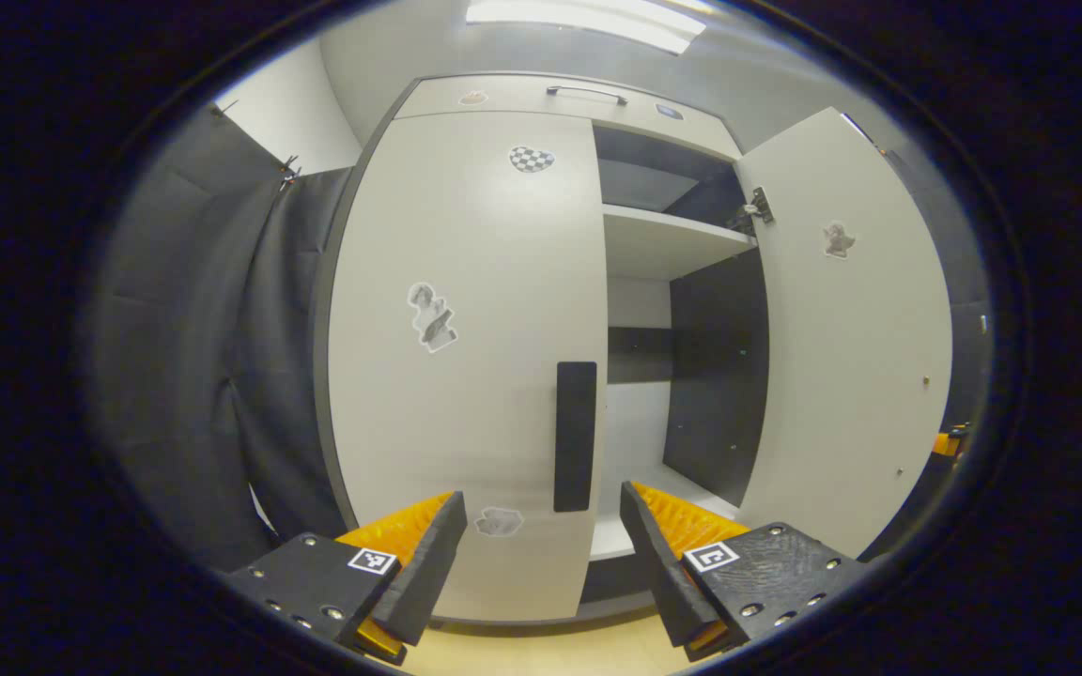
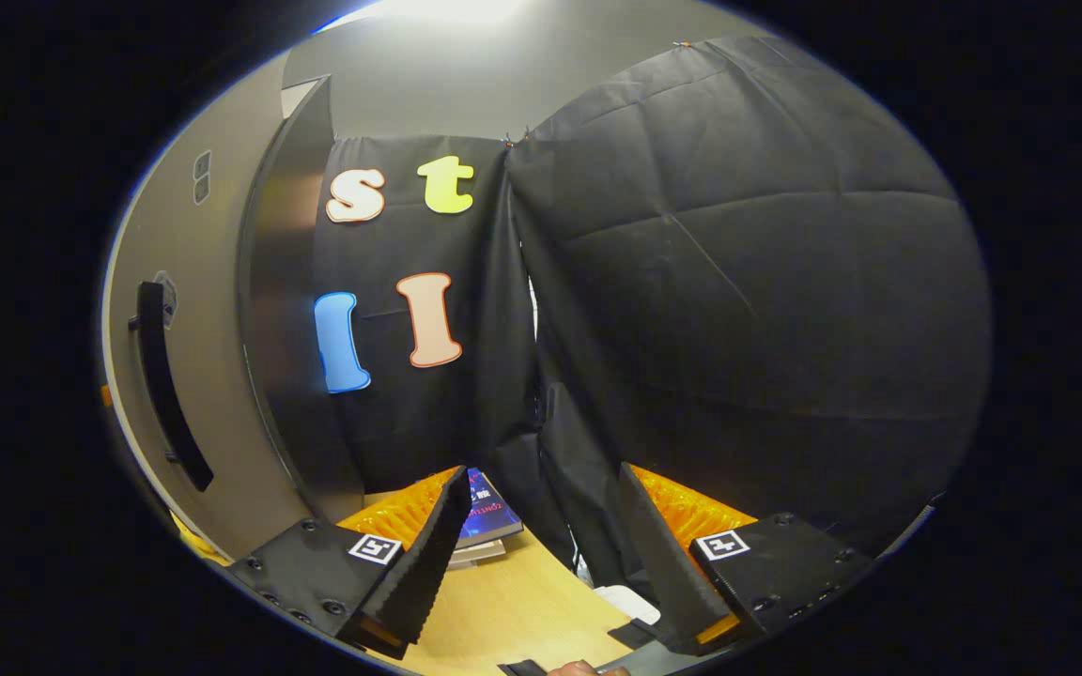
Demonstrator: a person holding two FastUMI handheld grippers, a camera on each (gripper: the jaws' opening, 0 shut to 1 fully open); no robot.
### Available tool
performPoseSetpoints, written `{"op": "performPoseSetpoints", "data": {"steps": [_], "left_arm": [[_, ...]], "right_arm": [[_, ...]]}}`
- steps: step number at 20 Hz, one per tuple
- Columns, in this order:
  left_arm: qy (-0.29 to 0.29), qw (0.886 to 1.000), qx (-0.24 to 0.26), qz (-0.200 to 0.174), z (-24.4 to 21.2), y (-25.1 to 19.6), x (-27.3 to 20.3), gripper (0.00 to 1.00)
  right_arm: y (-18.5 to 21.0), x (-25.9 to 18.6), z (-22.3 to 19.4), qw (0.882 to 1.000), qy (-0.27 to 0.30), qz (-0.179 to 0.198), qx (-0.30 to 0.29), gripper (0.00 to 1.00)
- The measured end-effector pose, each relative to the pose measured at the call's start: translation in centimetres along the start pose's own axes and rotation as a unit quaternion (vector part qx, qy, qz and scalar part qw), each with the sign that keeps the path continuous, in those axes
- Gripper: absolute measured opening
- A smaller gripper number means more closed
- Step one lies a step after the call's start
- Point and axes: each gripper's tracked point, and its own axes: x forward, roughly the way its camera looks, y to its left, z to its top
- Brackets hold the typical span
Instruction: Open the right door of the double-door shoe cabinet with the right hand, and open the left door with the left hand.
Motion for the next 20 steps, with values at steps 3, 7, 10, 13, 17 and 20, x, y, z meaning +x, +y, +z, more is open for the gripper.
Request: {"op": "performPoseSetpoints", "data": {"steps": [3,7,10,13,17,20], "left_arm": [[-0.004,1.0,0.008,0.013,0.7,-0.2,1.6,0.94],[-0.004,0.999,0.0,0.043,1.2,-0.3,4.2,0.94],[-0.006,0.998,-0.021,0.052,1.2,-0.8,5.4,0.82],[-0.005,0.998,-0.033,0.06,0.9,-1.0,6.5,0.64],[-0.012,0.997,-0.038,0.068,1.4,-1.2,7.5,0.53],[-0.011,0.996,-0.029,0.08,1.4,-1.2,7.6,0.31]], "right_arm": [[-0.3,2.1,0.3,1.0,-0.004,0.01,-0.003,0.98],[-1.4,5.3,0.9,0.999,-0.01,0.01,-0.033,0.98],[-1.3,7.9,1.4,0.999,-0.018,0.023,-0.041,0.98],[-0.6,10.4,1.6,0.998,-0.021,0.042,-0.044,0.98],[0.7,13.4,1.4,0.997,-0.022,0.063,-0.045,0.98],[1.9,15.0,0.4,0.996,-0.012,0.078,-0.042,0.98]]}}
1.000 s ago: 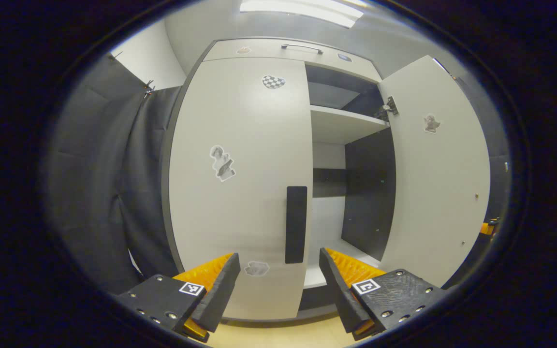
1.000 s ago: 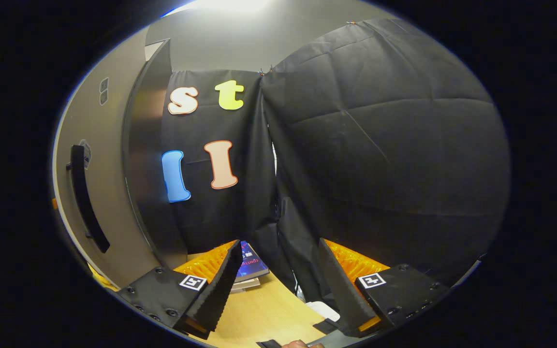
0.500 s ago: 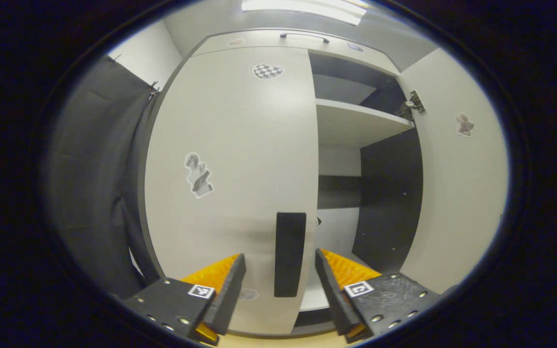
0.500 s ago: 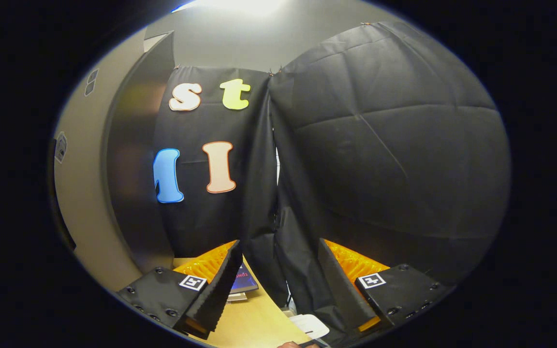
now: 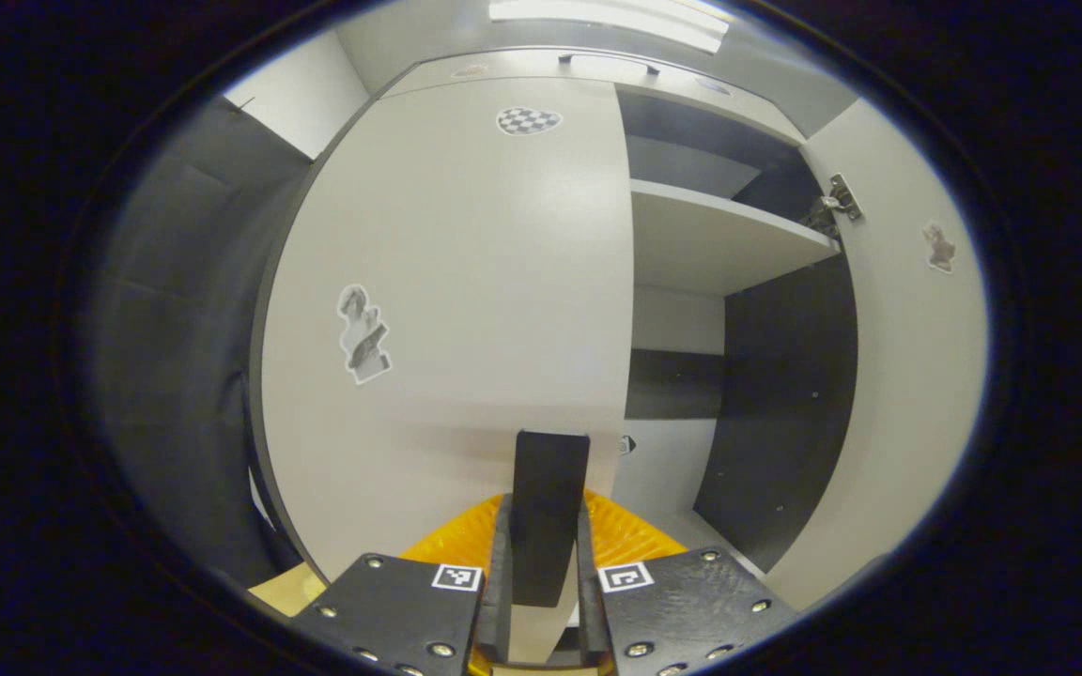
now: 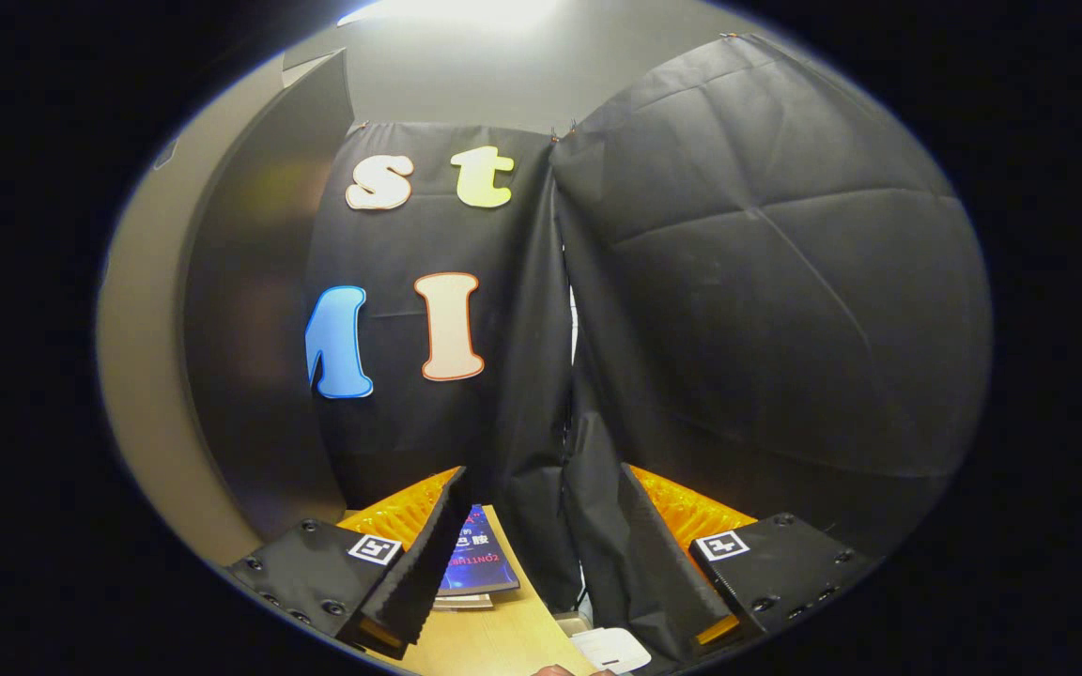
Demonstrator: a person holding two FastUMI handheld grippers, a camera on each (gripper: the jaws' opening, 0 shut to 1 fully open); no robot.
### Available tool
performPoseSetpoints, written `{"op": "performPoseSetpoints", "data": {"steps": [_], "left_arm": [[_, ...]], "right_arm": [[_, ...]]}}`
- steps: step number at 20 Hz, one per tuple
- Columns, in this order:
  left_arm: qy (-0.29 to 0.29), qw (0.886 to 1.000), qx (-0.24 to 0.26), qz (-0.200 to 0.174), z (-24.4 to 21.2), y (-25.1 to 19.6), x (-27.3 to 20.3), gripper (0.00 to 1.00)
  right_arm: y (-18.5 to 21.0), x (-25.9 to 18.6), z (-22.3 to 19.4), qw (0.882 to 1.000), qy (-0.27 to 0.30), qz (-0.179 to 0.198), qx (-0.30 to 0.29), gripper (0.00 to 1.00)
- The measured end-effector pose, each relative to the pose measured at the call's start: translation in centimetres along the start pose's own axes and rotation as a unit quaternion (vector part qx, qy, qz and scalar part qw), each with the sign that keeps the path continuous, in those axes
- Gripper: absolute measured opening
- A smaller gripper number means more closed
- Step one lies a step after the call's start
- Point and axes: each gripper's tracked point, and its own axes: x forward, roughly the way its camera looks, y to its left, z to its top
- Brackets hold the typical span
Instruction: Open the right door of the double-door shoe cabinet with the right hand, and open the left door with the left hand.
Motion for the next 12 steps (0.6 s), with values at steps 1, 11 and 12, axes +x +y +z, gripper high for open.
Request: {"op": "performPoseSetpoints", "data": {"steps": [1,11,12], "left_arm": [[0.002,1.0,0.008,0.002,-0.1,0.0,0.1,0.31],[-0.007,1.0,0.023,0.011,-0.4,0.0,0.4,0.05],[-0.007,1.0,0.021,0.012,-0.5,0.0,0.4,0.05]], "right_arm": [[0.5,0.5,-0.2,1.0,0.003,0.005,0.001,0.98],[4.6,4.3,0.5,0.998,-0.007,0.052,0.017,0.98],[4.6,4.2,0.6,0.998,-0.008,0.053,0.014,0.94]]}}
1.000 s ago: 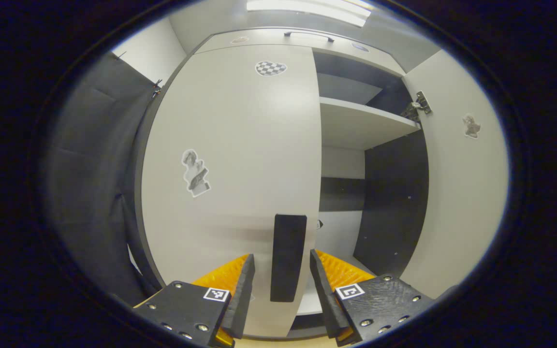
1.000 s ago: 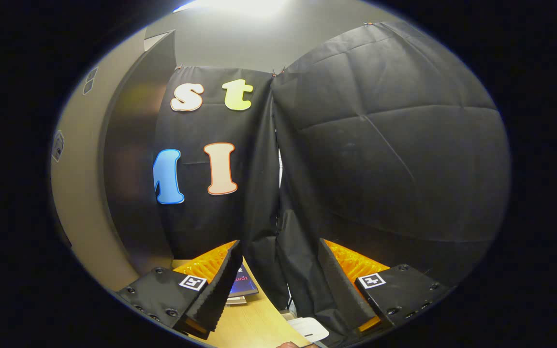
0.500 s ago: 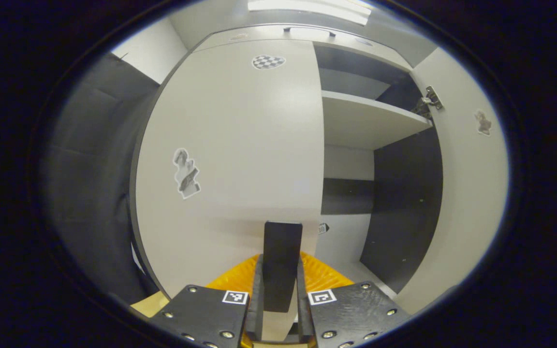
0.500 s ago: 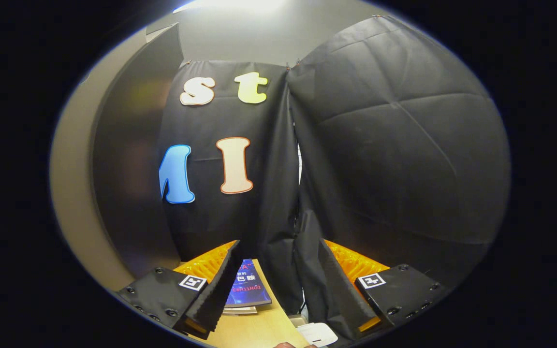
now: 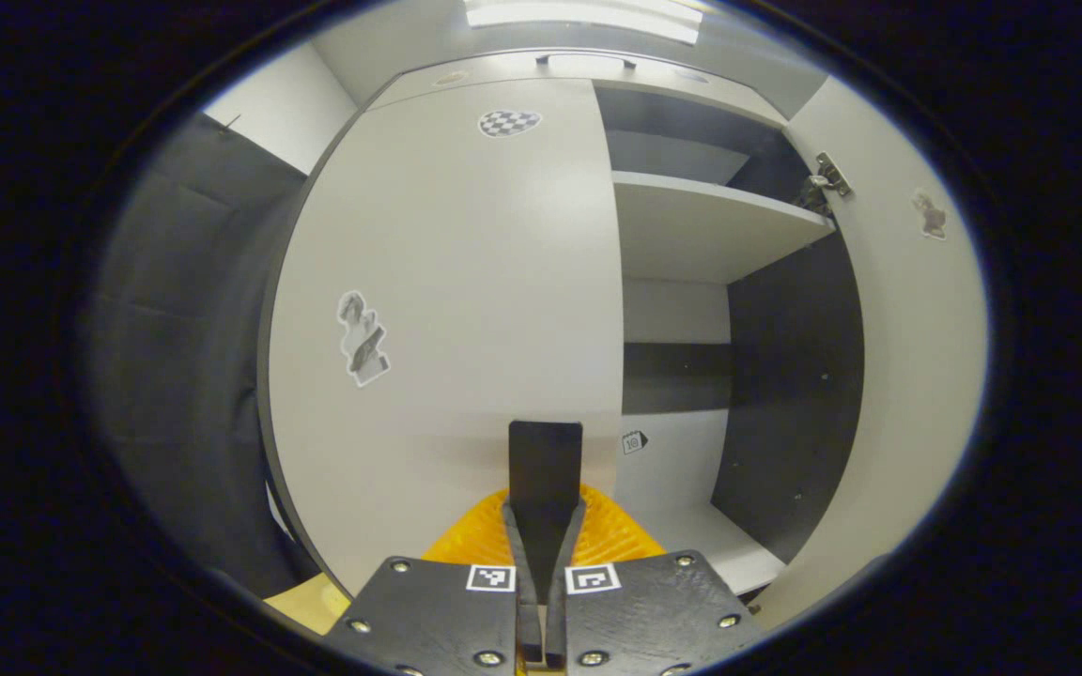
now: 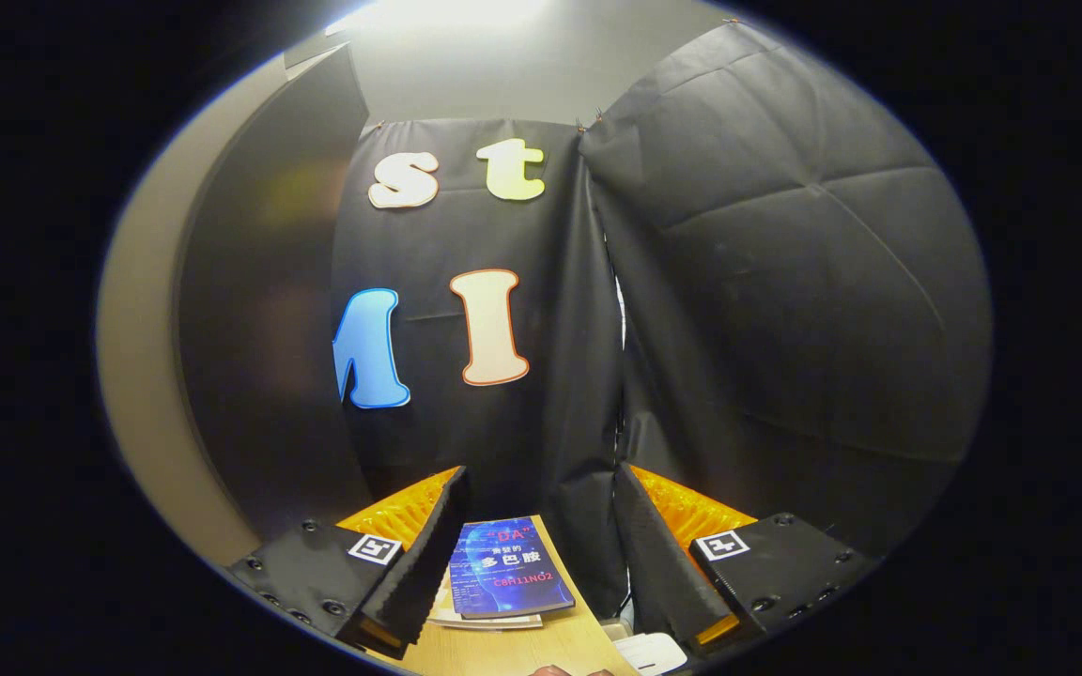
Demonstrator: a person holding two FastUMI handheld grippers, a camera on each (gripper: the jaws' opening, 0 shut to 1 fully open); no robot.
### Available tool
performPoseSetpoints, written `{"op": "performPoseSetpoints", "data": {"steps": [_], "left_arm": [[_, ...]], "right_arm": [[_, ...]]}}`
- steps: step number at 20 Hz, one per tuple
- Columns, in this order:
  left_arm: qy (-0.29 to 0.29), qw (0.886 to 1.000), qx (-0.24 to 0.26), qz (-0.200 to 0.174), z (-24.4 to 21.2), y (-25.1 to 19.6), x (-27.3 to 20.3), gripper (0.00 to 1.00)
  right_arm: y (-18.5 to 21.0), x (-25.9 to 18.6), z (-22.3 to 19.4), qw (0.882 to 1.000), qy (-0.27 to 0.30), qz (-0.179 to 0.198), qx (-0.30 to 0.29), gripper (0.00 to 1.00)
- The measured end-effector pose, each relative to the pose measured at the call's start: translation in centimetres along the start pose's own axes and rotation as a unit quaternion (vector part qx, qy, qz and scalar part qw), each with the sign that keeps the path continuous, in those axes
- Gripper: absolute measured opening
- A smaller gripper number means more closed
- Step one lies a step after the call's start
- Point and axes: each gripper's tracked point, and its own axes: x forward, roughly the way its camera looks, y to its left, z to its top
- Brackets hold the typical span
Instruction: Open the right door of the double-door shoe cabinet with the right hand, and open the left door with the left hand.
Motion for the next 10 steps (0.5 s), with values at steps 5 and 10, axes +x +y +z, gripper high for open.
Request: {"op": "performPoseSetpoints", "data": {"steps": [5,10], "left_arm": [[0.002,1.0,0.0,-0.001,-0.1,-0.1,0.0,0.05],[-0.002,1.0,-0.008,-0.005,-0.2,0.0,-0.7,0.05]], "right_arm": [[-0.2,-1.5,-0.1,1.0,0.0,0.0,-0.012,0.98],[-0.9,-3.6,-0.7,1.0,0.011,-0.01,-0.019,0.98]]}}
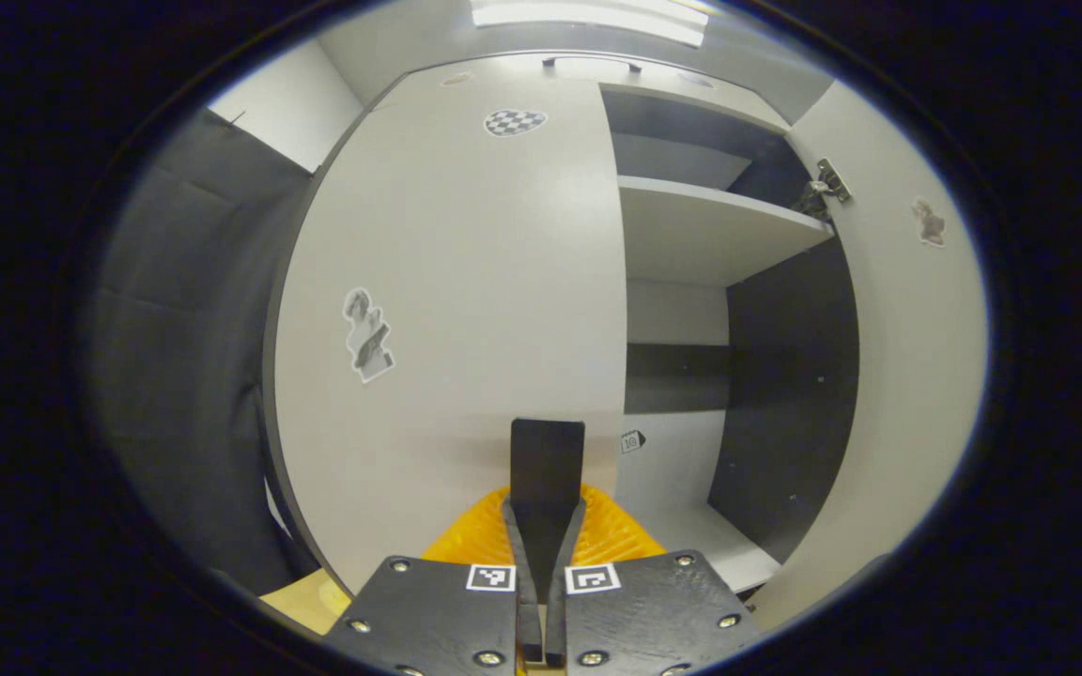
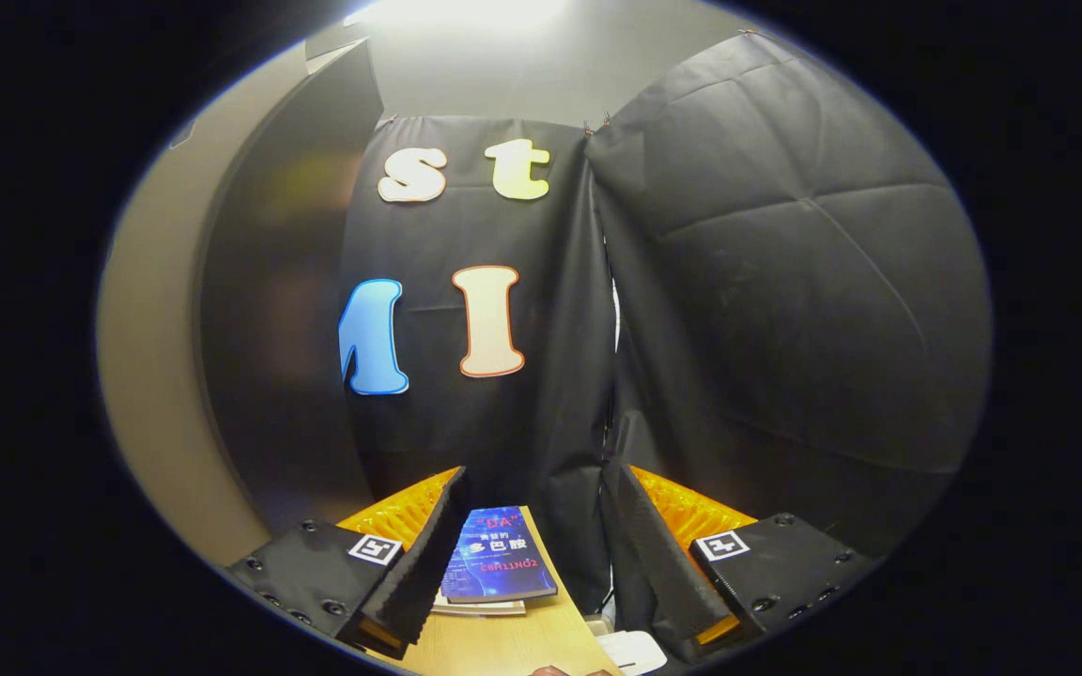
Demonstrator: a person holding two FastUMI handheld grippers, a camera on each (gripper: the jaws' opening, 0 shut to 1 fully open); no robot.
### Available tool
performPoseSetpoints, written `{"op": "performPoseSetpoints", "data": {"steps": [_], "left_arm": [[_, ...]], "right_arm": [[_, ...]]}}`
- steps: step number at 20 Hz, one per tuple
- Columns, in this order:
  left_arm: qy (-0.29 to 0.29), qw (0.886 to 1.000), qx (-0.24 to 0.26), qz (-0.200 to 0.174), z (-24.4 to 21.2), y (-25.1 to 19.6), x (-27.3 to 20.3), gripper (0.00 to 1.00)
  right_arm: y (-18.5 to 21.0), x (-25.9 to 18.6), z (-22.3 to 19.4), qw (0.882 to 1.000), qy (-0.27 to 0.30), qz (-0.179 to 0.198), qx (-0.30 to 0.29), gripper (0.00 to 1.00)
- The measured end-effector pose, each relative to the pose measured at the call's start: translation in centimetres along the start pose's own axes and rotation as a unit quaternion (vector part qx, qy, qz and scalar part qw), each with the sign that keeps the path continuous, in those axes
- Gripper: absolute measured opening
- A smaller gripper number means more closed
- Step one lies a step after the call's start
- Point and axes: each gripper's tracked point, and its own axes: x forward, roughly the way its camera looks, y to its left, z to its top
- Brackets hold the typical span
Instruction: Open the right door of the double-door shoe cabinet with the right hand, and open the left door with the left hand.
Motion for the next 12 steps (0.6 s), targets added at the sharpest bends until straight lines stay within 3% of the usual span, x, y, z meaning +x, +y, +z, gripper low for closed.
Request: {"op": "performPoseSetpoints", "data": {"steps": [12], "left_arm": [[0.004,0.998,-0.017,-0.062,0.1,0.9,-3.5,0.05]], "right_arm": [[4.9,-6.8,0.3,1.0,0.009,-0.006,0.015,0.98]]}}
